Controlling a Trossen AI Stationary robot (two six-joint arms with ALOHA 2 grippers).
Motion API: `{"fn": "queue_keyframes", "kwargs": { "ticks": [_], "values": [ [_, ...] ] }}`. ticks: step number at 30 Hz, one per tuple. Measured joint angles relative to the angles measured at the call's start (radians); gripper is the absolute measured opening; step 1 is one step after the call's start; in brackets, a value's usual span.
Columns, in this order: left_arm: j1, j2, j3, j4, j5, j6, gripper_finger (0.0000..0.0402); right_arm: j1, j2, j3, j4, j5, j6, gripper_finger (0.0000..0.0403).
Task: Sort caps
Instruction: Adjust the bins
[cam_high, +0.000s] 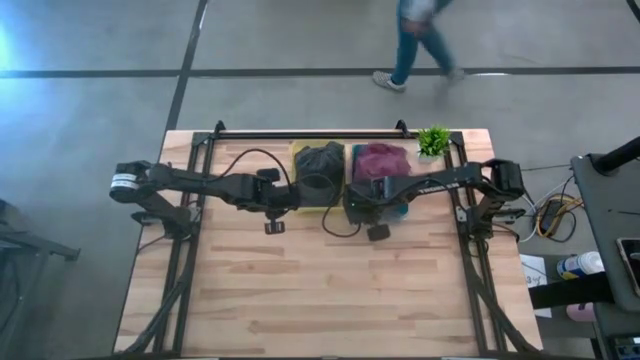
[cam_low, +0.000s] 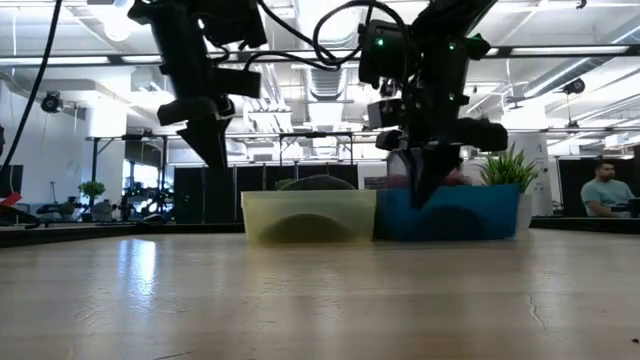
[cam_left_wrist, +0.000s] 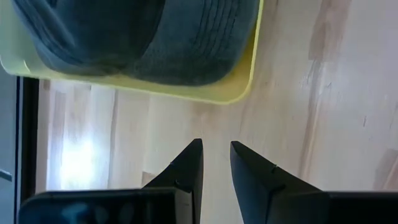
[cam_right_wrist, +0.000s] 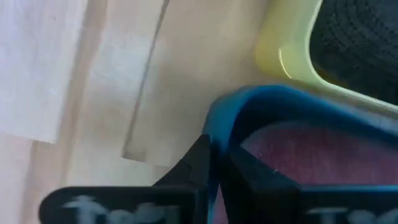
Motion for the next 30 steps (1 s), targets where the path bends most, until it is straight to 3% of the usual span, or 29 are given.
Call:
{"fn": "queue_keyframes", "kwargs": {
  "ticks": [10,16,19,22,25,27,30],
  "values": [
    [0.0,0.0,-0.002,-0.014,0.0,-0.071,0.0075,-0.053,0.0,0.0,0.004,-0.009,-0.076,0.0009],
    [0.001,0.0,-0.078,-0.042,0.006,-0.078,0.0075,-0.054,0.0,0.009,0.026,-0.047,0.078,0.0009],
    [0.028,-0.007,-0.165,-0.056,0.0,-0.156,0.0075,-0.053,0.0,0.023,0.053,-0.053,0.134,0.0009],
    [0.088,-0.044,-0.27,0.047,0.001,-0.25,0.0075,-0.053,0.0,0.035,0.065,-0.055,0.137,0.0008],
    [0.181,-0.097,-0.353,0.216,0.1,-0.316,0.0075,-0.053,0.0,0.035,0.077,-0.055,0.105,0.0008],
    [0.247,-0.122,-0.391,0.311,0.157,-0.327,0.0075,-0.053,0.0,0.035,0.075,-0.055,0.06,0.0008],
    [0.327,-0.131,-0.421,0.356,0.159,-0.275,0.0075,-0.056,0.01,0.035,0.086,-0.053,-0.026,0.0009]
  ]
}}
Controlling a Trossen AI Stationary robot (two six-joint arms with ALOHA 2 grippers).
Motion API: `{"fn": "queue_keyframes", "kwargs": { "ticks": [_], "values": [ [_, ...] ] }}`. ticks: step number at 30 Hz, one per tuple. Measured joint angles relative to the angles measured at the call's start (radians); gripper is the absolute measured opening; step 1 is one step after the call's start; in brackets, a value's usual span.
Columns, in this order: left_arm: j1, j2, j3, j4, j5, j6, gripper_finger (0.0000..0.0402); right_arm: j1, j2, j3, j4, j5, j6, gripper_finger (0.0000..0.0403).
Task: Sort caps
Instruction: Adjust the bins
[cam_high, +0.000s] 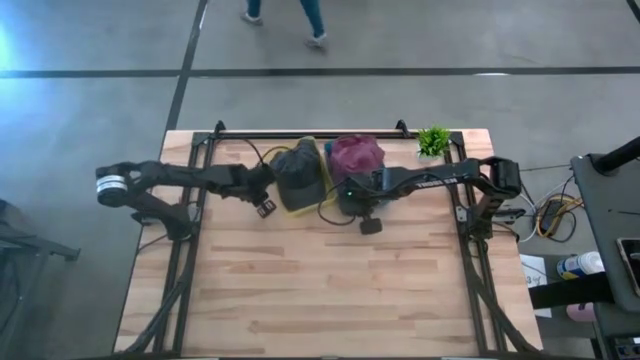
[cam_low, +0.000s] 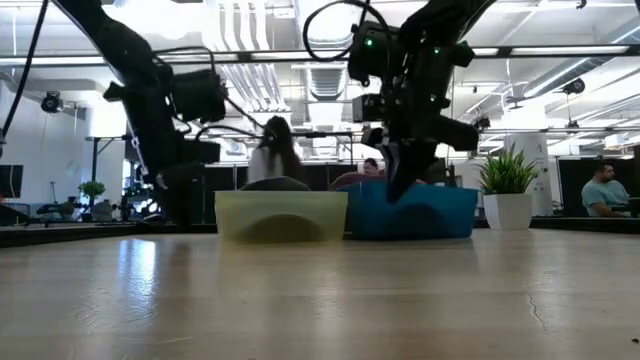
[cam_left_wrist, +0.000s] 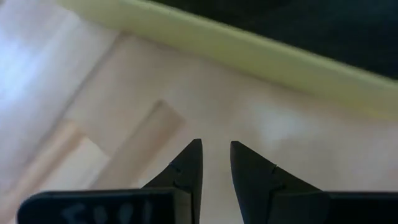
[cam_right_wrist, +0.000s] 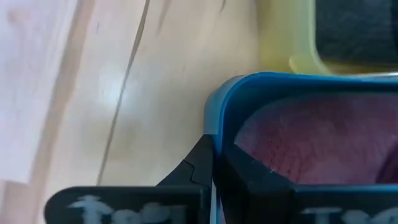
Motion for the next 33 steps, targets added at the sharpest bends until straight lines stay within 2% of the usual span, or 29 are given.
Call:
{"fn": "queue_keyframes", "kwargs": {
  "ticks": [3,8,15,23,28,33],
  "values": [
    [0.065,0.023,-0.011,0.012,-0.012,0.105,0.0075,-0.008,0.023,0.0,0.004,0.001,-0.053,0.0008],
    [0.145,0.088,-0.012,0.093,-0.016,0.237,0.0076,-0.028,0.064,0.028,0.003,0.002,-0.028,0.0008],
    [0.169,0.181,0.067,0.183,-0.004,0.382,0.0076,-0.054,0.068,0.057,0.003,0.042,-0.023,0.0014],
    [0.171,0.287,0.162,0.204,-0.004,0.503,0.0075,-0.071,0.065,0.059,0.003,0.038,-0.027,0.008],
    [0.186,0.297,0.175,0.205,-0.009,0.583,0.0076,-0.071,0.058,0.068,-0.033,0.04,-0.043,0.0124],
    [0.244,0.284,0.173,0.179,-0.034,0.637,0.0076,-0.069,0.021,0.084,-0.078,0.032,-0.072,0.0148]
  ]
}}
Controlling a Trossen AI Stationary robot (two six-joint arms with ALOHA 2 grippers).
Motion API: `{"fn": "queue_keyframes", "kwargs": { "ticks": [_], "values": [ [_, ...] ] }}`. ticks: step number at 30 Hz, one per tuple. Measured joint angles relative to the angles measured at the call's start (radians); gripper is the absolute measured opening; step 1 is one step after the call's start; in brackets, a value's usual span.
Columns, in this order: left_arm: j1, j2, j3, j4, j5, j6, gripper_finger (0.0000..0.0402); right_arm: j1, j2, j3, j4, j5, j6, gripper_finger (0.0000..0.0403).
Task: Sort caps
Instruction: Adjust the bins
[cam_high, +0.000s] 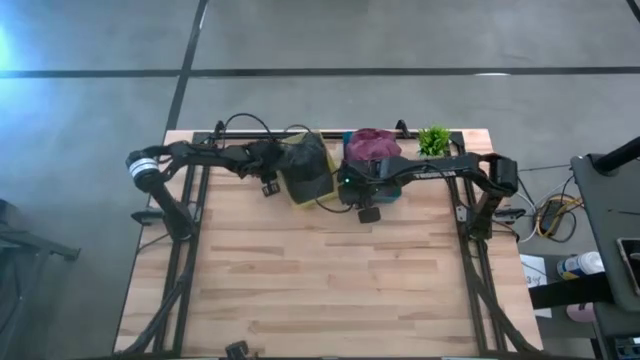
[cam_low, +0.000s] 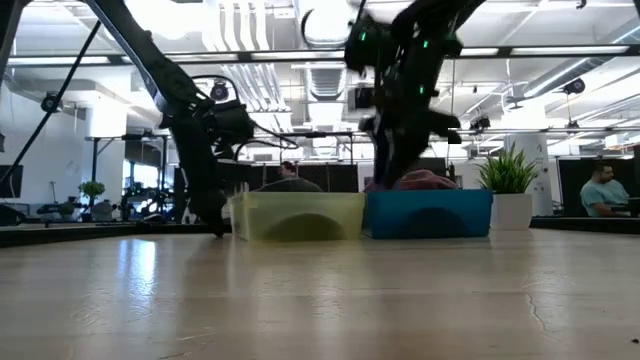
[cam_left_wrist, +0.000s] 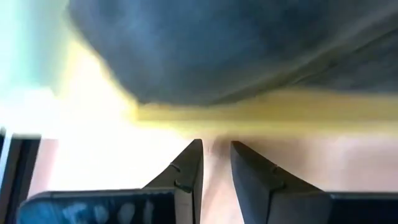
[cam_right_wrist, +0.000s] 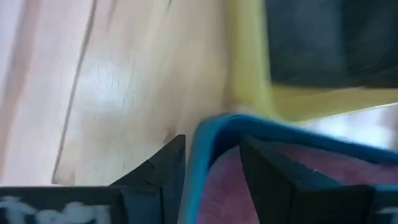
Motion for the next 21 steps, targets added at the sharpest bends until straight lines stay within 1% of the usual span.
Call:
{"fn": "queue_keyframes", "kwargs": {
  "ticks": [4,7,9,14,18,21],
  "values": [
    [0.063,-0.005,-0.001,-0.021,0.001,0.006,0.0076,0.003,-0.077,0.023,0.01,-0.003,0.009,0.0154],
    [0.102,-0.006,-0.001,-0.022,0.006,-0.001,0.0076,0.002,-0.136,0.032,-0.001,-0.001,0.075,0.0155],
    [0.115,-0.006,-0.001,-0.021,0.011,-0.007,0.0076,-0.006,-0.179,0.026,-0.044,0.018,0.185,0.0155],
    [0.121,-0.006,-0.002,-0.013,0.016,-0.012,0.0076,-0.039,-0.292,-0.04,-0.247,0.084,0.529,0.0144],
    [0.121,-0.006,-0.002,-0.009,0.016,-0.013,0.0075,-0.038,-0.408,-0.127,-0.39,0.148,0.768,0.0123],
    [0.121,-0.006,-0.003,-0.006,0.018,-0.014,0.0076,-0.046,-0.485,-0.224,-0.46,0.231,0.972,0.0103]
  ]
}}
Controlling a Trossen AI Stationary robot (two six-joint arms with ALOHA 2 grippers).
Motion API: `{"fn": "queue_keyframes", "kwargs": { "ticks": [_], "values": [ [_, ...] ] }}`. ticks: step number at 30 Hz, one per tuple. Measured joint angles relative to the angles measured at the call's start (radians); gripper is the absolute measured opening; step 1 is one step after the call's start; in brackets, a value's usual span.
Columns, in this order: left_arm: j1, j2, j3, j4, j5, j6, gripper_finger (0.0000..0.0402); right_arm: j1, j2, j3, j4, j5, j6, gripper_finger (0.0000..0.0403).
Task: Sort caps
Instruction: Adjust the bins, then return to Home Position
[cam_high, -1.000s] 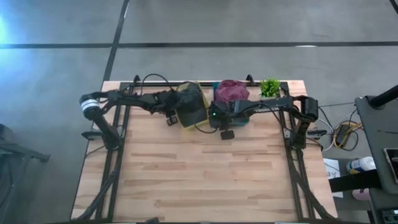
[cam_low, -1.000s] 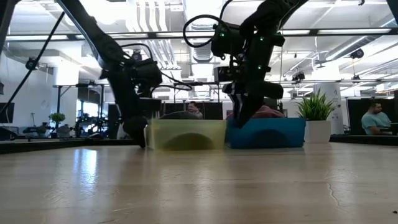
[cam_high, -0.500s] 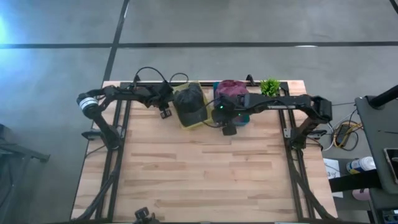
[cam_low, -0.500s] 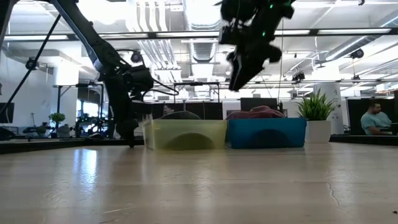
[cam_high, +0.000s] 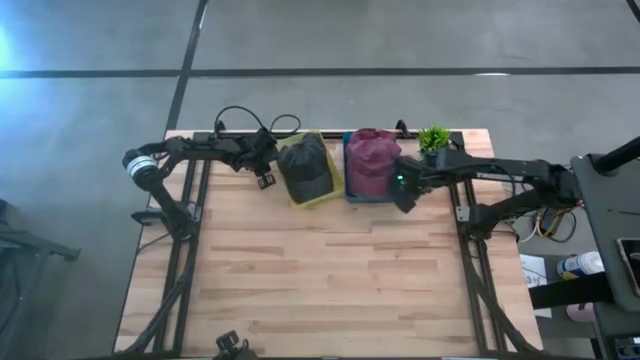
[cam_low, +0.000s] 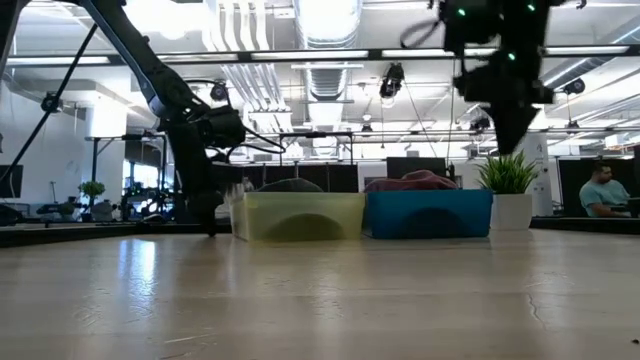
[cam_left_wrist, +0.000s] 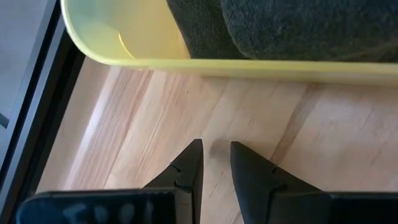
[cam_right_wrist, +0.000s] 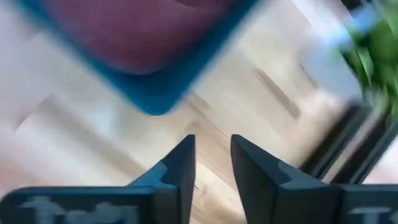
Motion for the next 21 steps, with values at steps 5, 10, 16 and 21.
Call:
{"fn": "queue_keyframes", "kwargs": {
  "ticks": [5,10,16,21],
  "values": [
    [0.001,0.001,0.004,0.027,0.02,-0.03,0.0076,-0.083,-0.087,-0.19,0.12,0.027,0.253,0.0064],
    [-0.003,0.008,0.014,0.074,0.06,-0.067,0.0075,-0.179,-0.091,-0.346,0.383,0.008,0.331,0.0032],
    [-0.003,0.071,0.05,0.138,0.06,-0.078,0.0075,-0.226,-0.04,-0.402,0.591,-0.045,0.298,0.0011],
    [-0.003,0.158,0.134,0.175,0.049,-0.06,0.0075,-0.226,0.005,-0.376,0.591,-0.045,0.252,0.0009]
  ]
}}
